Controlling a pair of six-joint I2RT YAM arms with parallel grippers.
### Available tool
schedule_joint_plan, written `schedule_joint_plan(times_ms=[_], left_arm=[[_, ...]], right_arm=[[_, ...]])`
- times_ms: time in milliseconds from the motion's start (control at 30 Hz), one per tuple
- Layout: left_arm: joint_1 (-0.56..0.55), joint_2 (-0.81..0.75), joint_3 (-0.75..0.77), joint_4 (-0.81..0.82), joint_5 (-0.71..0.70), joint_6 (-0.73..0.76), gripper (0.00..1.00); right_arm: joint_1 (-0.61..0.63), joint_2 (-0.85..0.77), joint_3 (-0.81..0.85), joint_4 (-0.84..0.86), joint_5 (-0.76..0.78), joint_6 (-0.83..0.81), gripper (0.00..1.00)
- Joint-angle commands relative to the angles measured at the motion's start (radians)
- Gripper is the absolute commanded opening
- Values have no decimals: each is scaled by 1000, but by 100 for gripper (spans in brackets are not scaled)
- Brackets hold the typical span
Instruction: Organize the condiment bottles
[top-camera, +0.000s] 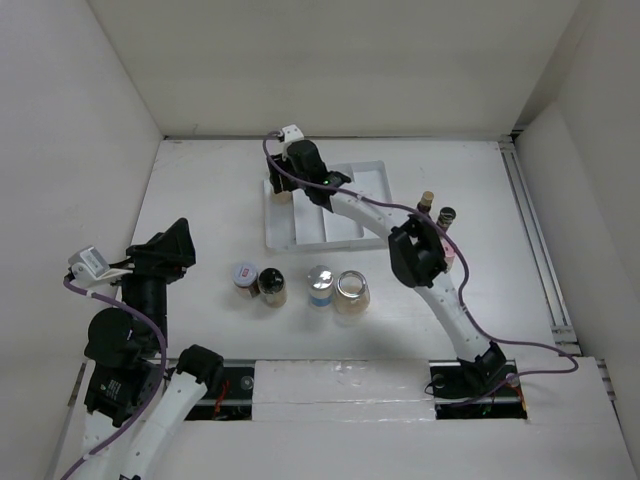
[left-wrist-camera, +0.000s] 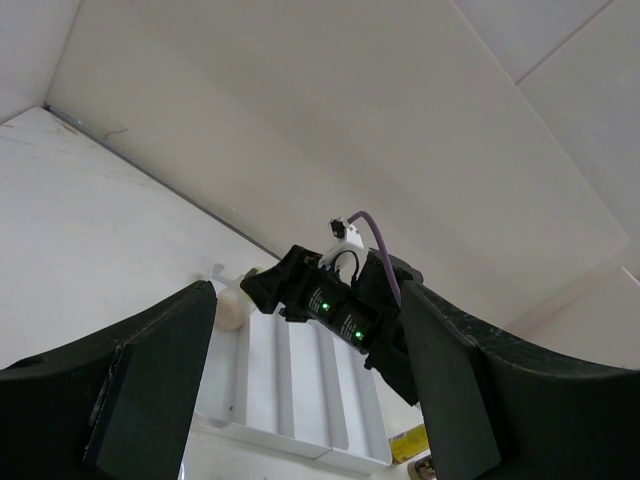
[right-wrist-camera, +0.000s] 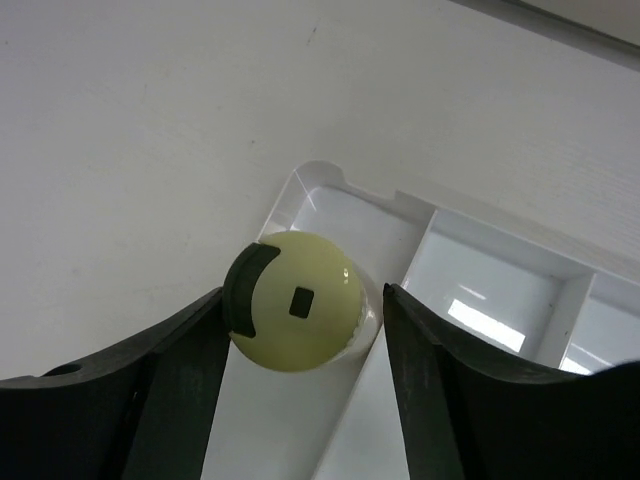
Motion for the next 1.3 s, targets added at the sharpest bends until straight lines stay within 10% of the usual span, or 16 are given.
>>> schedule_joint_plan(times_ms=[0,300,667,1267], left_arm=[[3,16,-5,46,10,18,71],[3,16,-5,46,21,18,71],[3,7,-5,46,30,18,71],[3,16,-5,46,48,18,71]], right_arm=[[14,-59,37,49,-5,8,68],[69,-369,-214,100,4,-58,83],[289,-851,-915,195,-44,-84,79],[435,-698,-844,-41,-27,-150,84]])
